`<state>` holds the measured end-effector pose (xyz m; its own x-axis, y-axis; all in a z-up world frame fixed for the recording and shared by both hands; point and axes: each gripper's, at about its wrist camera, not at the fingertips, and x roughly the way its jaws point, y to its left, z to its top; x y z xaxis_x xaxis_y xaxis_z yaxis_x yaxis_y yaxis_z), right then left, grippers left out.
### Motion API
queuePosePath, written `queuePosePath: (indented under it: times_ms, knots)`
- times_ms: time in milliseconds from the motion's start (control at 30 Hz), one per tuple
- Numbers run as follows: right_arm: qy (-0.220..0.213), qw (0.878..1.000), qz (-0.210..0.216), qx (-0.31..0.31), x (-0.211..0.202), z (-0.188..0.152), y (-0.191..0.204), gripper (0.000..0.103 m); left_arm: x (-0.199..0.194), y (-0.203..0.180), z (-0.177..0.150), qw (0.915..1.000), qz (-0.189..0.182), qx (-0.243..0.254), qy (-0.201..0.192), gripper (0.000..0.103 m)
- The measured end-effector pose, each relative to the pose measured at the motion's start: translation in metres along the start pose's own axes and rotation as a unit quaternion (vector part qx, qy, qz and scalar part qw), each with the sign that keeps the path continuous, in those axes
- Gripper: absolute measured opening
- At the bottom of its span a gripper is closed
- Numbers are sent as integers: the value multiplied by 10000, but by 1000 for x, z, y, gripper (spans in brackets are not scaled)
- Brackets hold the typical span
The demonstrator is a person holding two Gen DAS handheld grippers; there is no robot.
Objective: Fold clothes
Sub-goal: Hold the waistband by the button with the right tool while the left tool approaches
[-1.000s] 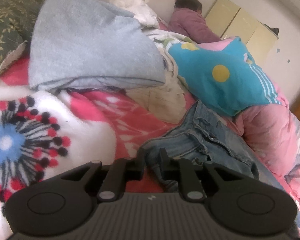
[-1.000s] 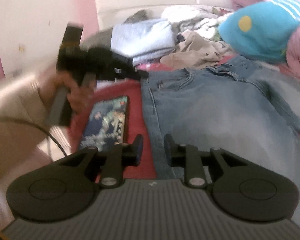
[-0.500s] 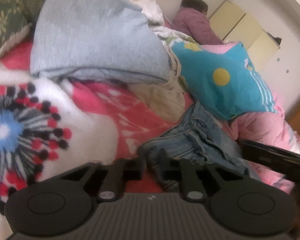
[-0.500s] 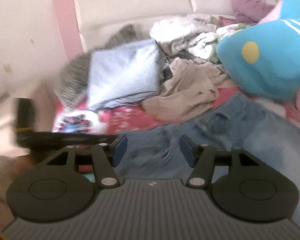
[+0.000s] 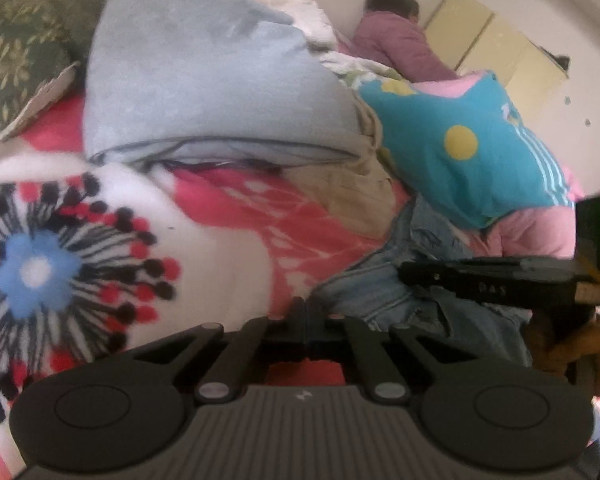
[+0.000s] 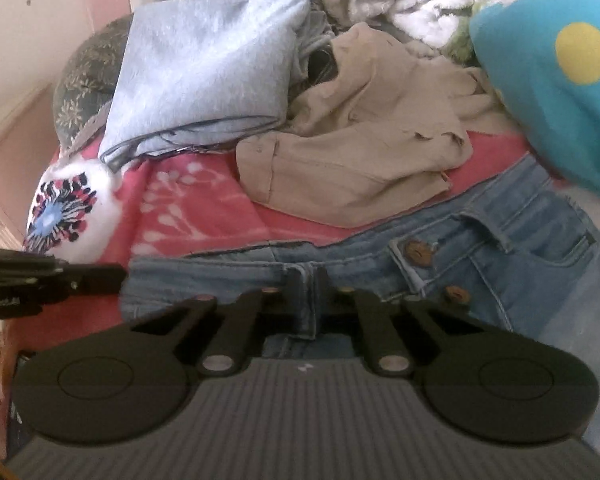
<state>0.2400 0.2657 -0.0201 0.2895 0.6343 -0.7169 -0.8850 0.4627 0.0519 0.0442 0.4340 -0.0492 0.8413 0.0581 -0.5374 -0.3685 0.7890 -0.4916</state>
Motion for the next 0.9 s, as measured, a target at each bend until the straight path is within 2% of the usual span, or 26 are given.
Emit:
queuePosePath:
  times_ms: [400, 567, 800, 900]
  knots:
    - [-436, 9987, 116, 251, -7, 2, -1, 2, -10, 1, 7, 9978, -329, -346, -464, 1]
    - [-580, 9973, 216, 389, -1, 3, -5, 2, -5, -11, 9, 9980, -337, -196, -491, 2]
    - [-569, 9977, 215, 309, 15, -4, -2, 2, 4, -22, 8, 9984, -307, -104, -472, 6]
    - [-585, 9979, 157, 239, 15, -6, 1, 3, 2, -23, 10, 9971, -363, -148, -645, 15]
